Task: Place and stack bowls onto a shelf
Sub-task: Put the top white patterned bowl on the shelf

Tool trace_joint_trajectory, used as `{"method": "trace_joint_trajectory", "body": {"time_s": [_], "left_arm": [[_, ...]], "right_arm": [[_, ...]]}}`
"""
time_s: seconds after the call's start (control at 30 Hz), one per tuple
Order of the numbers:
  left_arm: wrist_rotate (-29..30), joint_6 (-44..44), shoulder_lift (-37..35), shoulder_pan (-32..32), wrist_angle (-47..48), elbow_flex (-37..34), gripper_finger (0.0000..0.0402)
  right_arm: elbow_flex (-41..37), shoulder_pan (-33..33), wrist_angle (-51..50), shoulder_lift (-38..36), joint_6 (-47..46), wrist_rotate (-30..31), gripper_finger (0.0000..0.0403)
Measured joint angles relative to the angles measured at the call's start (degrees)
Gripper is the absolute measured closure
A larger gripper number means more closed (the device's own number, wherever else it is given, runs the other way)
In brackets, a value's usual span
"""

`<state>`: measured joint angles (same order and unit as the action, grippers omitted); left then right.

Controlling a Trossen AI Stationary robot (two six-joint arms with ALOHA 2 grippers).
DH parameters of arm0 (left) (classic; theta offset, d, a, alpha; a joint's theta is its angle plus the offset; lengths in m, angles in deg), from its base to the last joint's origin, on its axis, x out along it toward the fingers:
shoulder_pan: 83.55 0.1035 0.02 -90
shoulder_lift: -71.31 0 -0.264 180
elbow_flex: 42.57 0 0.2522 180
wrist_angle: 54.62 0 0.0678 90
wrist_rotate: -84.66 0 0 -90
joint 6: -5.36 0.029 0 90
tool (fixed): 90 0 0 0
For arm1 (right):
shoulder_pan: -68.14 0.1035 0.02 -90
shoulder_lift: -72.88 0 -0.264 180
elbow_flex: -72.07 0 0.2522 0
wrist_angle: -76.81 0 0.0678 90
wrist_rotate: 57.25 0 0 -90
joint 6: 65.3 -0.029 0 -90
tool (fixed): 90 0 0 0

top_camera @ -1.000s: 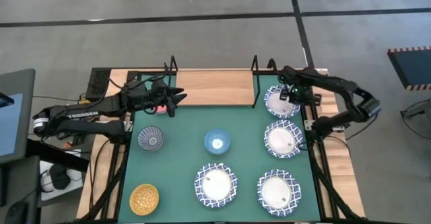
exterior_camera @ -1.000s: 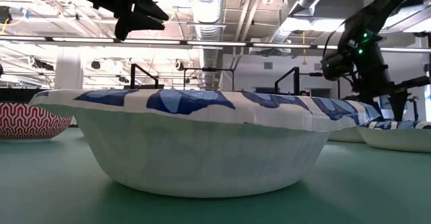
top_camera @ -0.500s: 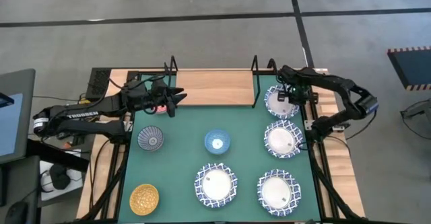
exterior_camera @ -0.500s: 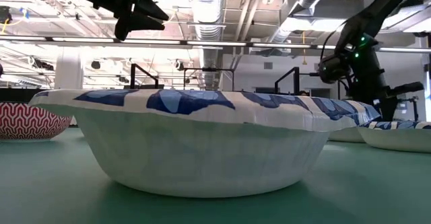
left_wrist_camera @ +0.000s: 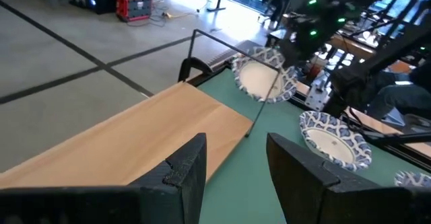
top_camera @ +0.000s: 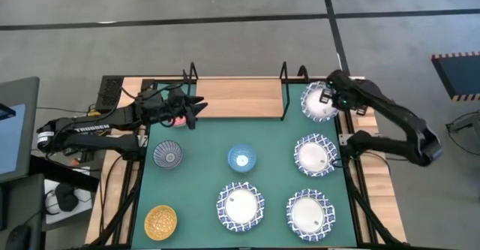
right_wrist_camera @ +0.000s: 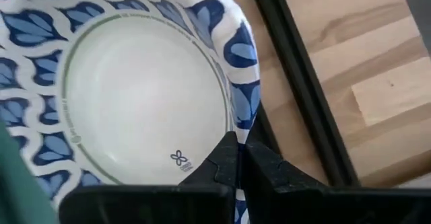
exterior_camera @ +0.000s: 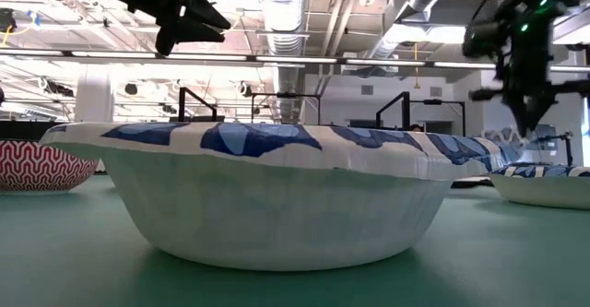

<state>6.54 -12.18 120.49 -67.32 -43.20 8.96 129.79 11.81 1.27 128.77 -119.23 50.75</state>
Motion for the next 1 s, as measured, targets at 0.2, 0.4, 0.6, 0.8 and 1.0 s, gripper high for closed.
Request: {"method": "trace_joint_trajectory", "body": {"time_s": [0.2, 0.4, 0.6, 0.8, 1.0], "left_arm": [[1.0, 2.3, 0.0, 0.0, -3.0, 0.0, 0.0262], [2.0, 3.6, 0.0, 0.0, -4.9, 0.0, 0.0262], [2.0, 3.8, 0.0, 0.0, -4.9, 0.0, 0.0262], [2.0, 4.3, 0.0, 0.0, -4.9, 0.0, 0.0262], [2.0, 4.7, 0.0, 0.0, -4.8, 0.0, 0.0262]], "right_arm": [[4.2, 0.7, 3.1, -9.1, -0.5, 1.9, 0.0375], [9.3, 3.9, 15.6, -13.3, 1.5, 2.2, 0.0372], [12.7, 11.3, 30.7, -9.5, 1.8, 1.8, 0.0375], [16.0, 21.5, 40.5, 1.9, 1.8, 1.7, 0.0374], [21.8, 28.4, 41.6, 15.6, 3.9, 1.5, 0.0374]]}}
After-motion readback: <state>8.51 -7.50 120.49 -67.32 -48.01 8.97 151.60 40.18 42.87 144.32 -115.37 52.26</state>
